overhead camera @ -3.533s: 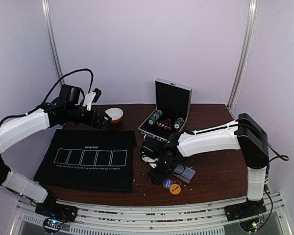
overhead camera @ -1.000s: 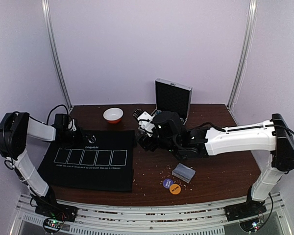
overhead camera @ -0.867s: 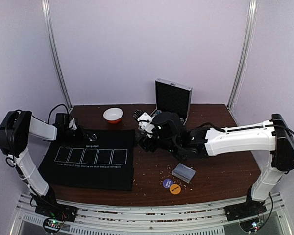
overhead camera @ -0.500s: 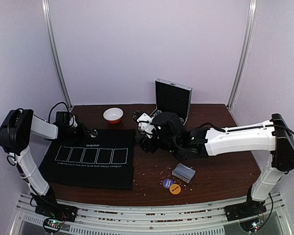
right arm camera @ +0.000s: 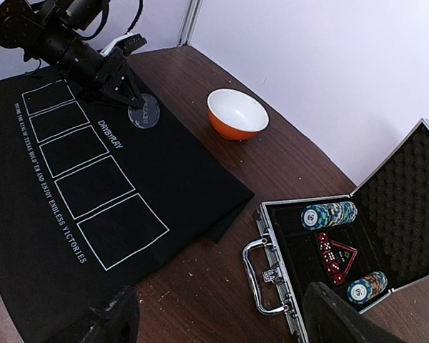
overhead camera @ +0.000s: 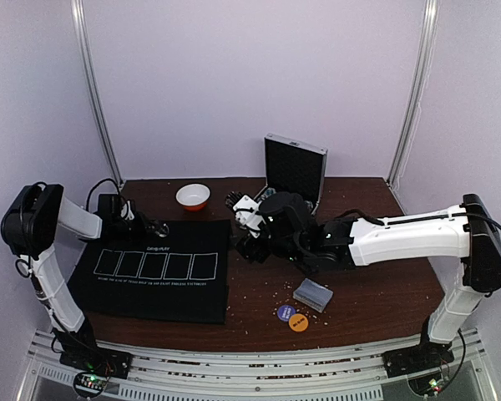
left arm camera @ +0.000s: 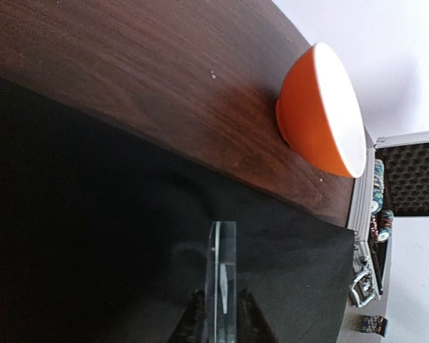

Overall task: Distribute texas hold em gaming equipment
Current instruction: Place the dealer button in the dealer area.

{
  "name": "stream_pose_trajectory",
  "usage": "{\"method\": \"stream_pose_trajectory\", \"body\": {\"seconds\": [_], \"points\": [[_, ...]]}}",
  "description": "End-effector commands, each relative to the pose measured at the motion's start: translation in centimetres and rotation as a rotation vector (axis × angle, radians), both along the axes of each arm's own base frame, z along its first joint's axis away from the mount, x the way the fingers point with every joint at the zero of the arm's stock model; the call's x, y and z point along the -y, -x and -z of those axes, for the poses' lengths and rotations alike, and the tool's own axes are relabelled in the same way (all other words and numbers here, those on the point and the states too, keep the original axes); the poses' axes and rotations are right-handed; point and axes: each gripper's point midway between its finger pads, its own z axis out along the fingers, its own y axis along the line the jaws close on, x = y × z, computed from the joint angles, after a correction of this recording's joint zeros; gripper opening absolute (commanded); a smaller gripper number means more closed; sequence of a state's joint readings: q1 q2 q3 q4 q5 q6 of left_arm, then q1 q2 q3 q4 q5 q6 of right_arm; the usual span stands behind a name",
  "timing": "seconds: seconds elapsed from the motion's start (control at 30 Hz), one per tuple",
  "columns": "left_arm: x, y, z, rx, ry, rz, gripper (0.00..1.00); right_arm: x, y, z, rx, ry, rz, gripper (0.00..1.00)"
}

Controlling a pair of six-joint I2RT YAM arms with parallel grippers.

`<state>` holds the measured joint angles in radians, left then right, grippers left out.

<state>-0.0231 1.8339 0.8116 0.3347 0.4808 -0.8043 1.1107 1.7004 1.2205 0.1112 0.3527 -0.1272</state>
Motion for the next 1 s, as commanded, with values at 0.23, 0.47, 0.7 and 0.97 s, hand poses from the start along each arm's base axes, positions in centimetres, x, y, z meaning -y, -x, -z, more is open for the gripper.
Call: {"method": "stream_pose_trajectory", "body": {"seconds": [0.23, 0.47, 0.7, 0.97], "points": [[-4.6, -0.6, -2.5, -0.001, -0.244, -0.148, 0.58, -0.1, 0.1, -0.5, -0.035, 0.008, 0.003, 0.84], [-5.9, 0.0, -7.7, 0.108, -0.359, -0.17, 0.68, 0.8, 1.9, 3.1, -0.248, 0.138, 0.005, 0.91], [-4.0, 1.3, -12.1, 0.211, -0.454, -0.101, 0.78, 5.3, 6.6, 10.5, -0.613, 0.377, 0.08, 0.92], [-1.4, 1.4, -13.9, 0.263, -0.465, -0.016, 0.79, 8.8, 11.2, 13.2, -0.846, 0.324, 0.174, 0.83]]}}
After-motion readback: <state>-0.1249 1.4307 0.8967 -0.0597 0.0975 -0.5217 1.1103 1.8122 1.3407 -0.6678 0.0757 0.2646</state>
